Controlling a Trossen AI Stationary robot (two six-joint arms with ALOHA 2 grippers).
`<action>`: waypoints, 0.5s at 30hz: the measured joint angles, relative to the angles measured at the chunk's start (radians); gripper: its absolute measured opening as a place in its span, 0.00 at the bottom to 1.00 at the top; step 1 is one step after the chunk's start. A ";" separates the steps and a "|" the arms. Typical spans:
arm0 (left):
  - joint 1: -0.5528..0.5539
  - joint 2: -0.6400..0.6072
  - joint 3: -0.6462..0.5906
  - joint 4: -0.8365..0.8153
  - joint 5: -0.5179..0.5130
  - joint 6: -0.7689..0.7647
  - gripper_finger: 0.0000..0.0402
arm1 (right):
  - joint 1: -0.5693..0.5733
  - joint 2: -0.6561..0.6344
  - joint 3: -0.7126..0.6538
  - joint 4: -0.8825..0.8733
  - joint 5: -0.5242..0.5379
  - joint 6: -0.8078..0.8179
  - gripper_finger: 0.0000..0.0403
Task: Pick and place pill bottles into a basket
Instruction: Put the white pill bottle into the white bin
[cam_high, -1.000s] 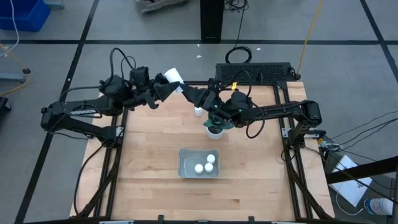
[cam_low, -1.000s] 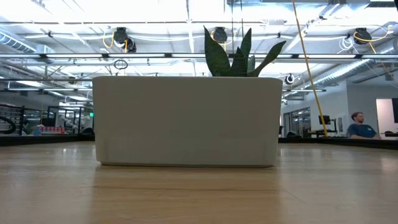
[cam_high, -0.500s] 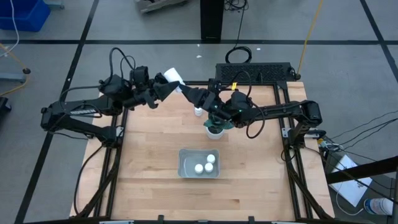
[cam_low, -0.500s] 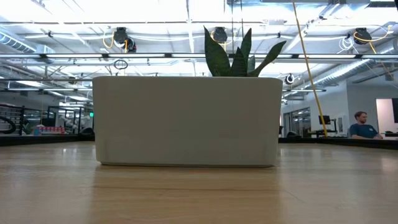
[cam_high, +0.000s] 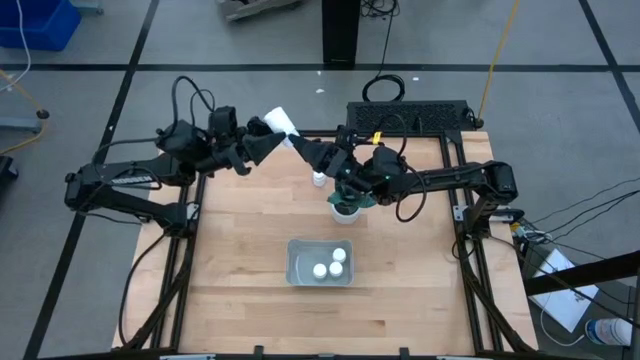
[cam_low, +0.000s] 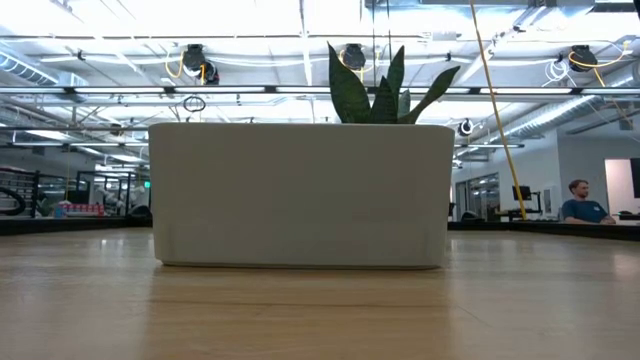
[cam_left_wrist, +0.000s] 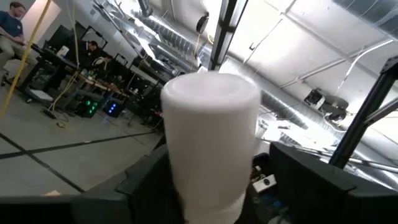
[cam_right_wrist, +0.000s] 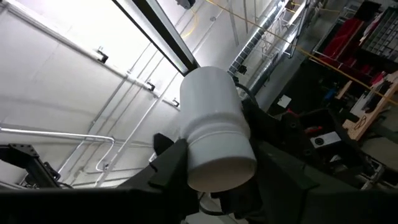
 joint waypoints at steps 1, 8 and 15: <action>0.000 -0.001 0.000 0.000 0.001 -0.006 0.71 | 0.000 0.000 0.000 -0.002 -0.001 0.001 0.37; 0.000 -0.004 0.000 0.008 -0.004 -0.003 0.84 | 0.000 0.000 0.000 -0.012 -0.023 -0.013 0.37; 0.019 -0.077 0.000 0.009 -0.041 0.091 0.94 | 0.000 -0.005 0.000 -0.015 -0.025 -0.043 0.37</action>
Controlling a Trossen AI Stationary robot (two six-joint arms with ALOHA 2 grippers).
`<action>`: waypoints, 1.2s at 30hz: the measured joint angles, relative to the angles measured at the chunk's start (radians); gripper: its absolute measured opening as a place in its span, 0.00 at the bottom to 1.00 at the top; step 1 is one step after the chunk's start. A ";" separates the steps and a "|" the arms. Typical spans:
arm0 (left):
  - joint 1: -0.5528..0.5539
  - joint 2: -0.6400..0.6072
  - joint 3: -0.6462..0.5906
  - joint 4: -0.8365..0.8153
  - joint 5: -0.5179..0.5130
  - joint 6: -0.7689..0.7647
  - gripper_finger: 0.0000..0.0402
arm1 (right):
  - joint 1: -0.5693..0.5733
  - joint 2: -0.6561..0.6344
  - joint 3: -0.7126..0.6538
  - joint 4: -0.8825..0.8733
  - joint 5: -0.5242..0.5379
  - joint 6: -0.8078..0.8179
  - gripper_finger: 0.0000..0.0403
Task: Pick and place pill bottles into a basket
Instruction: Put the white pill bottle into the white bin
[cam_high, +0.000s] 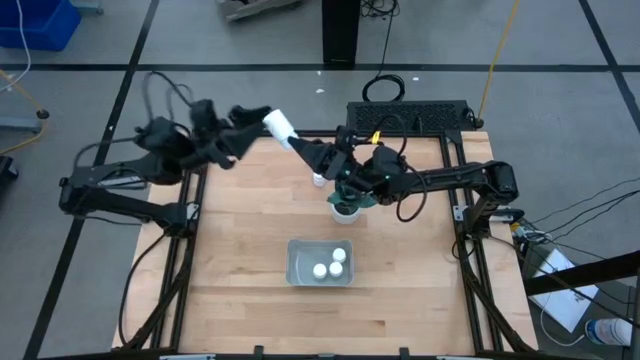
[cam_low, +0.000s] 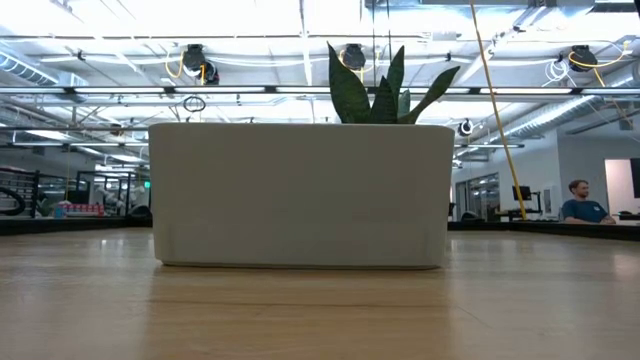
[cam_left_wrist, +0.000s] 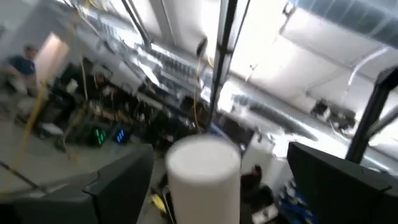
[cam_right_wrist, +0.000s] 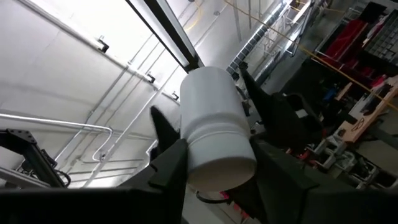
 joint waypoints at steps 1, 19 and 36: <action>0.004 -0.020 0.000 -0.010 -0.008 0.004 0.95 | 0.000 -0.002 0.000 0.001 0.000 -0.006 0.37; 0.047 -0.338 0.000 -0.556 -0.261 0.104 0.97 | 0.061 -0.279 0.015 -0.721 -0.077 -0.122 0.37; 0.047 -0.366 0.000 -0.730 -0.296 0.091 0.97 | 0.087 -0.068 0.577 -1.679 -0.348 -0.148 0.37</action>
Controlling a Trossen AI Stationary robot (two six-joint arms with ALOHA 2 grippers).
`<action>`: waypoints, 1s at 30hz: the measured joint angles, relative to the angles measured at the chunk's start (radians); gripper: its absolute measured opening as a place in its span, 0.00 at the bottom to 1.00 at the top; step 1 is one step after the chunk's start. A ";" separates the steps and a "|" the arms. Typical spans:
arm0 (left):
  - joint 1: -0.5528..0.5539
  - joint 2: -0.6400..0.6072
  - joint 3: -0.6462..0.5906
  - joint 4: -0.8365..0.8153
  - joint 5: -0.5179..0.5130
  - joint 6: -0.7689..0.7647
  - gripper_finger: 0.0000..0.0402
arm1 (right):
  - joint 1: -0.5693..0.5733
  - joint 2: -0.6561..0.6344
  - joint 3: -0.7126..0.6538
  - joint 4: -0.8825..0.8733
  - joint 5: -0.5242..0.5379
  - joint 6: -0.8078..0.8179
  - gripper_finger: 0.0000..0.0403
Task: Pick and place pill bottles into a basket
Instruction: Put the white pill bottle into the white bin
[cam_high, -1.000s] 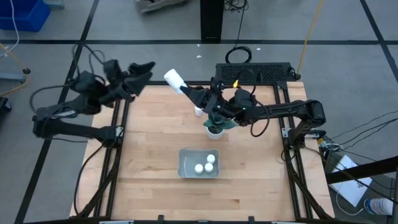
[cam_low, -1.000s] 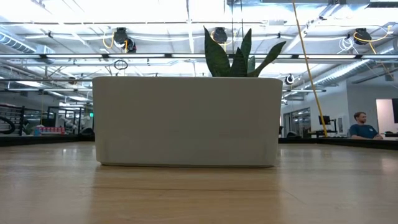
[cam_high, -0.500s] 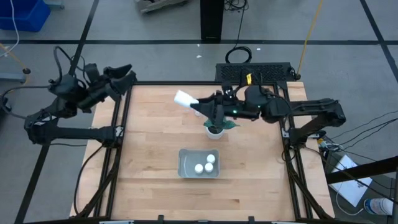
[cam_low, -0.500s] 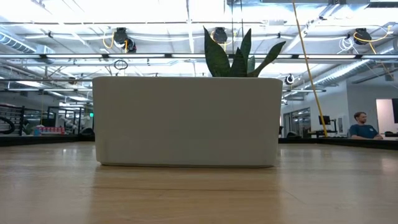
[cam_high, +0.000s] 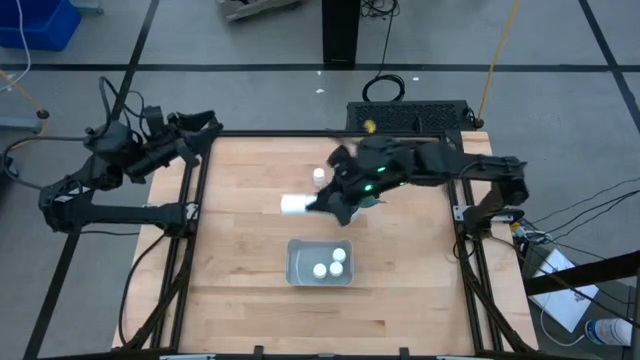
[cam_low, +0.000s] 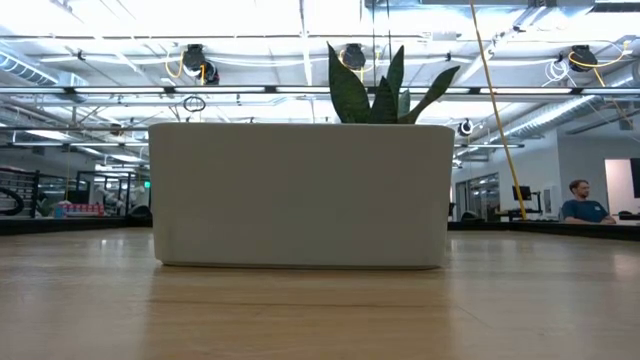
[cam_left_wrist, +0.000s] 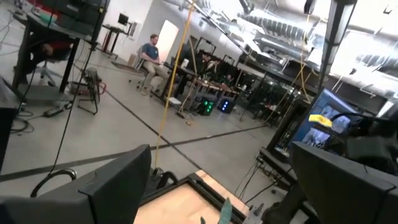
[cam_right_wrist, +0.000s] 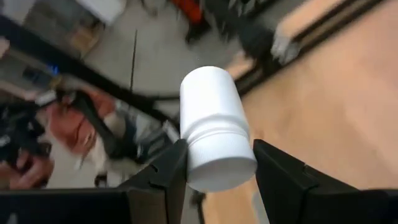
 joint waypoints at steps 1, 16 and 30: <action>0.000 0.000 0.000 -0.004 0.000 -0.001 0.97 | 0.000 0.024 0.019 -0.028 -0.032 0.007 0.37; -0.002 0.000 0.000 -0.114 0.020 -0.024 0.97 | -0.013 0.311 0.140 -0.540 -0.250 0.027 0.37; -0.002 0.020 0.000 -0.184 0.029 -0.022 0.97 | -0.013 0.490 0.140 -0.641 -0.185 0.013 0.37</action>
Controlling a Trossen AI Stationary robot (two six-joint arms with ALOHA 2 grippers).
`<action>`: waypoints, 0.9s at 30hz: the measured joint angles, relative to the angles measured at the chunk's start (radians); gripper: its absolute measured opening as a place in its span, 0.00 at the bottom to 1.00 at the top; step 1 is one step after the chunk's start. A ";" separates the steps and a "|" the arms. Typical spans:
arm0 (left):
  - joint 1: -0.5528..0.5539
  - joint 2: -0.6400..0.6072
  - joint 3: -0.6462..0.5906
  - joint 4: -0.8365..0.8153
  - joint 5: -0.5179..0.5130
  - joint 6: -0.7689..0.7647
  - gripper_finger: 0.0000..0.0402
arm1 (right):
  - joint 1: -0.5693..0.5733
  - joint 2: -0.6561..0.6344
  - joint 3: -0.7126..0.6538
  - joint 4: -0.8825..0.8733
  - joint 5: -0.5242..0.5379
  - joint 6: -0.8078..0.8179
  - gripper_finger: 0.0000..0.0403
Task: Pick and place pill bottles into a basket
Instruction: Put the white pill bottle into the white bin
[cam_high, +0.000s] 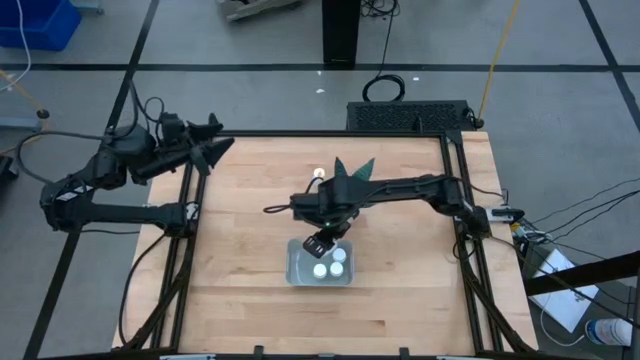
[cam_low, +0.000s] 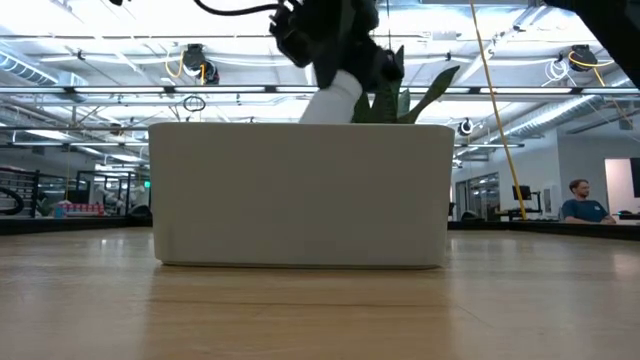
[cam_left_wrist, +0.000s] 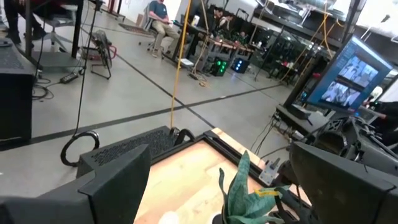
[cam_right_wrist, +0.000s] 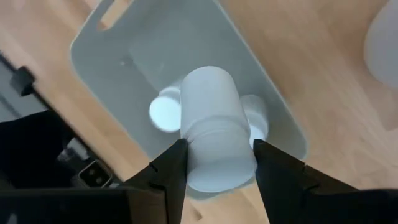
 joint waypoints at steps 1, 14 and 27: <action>0.000 0.002 0.000 -0.002 0.002 0.000 0.97 | 0.000 0.005 0.000 0.001 0.015 -0.003 0.37; 0.000 0.014 0.000 -0.023 0.017 0.013 0.97 | 0.020 0.023 0.000 0.022 0.067 -0.052 0.37; 0.000 0.014 0.000 -0.035 0.018 0.030 0.97 | 0.021 0.089 -0.001 0.008 0.045 -0.056 0.37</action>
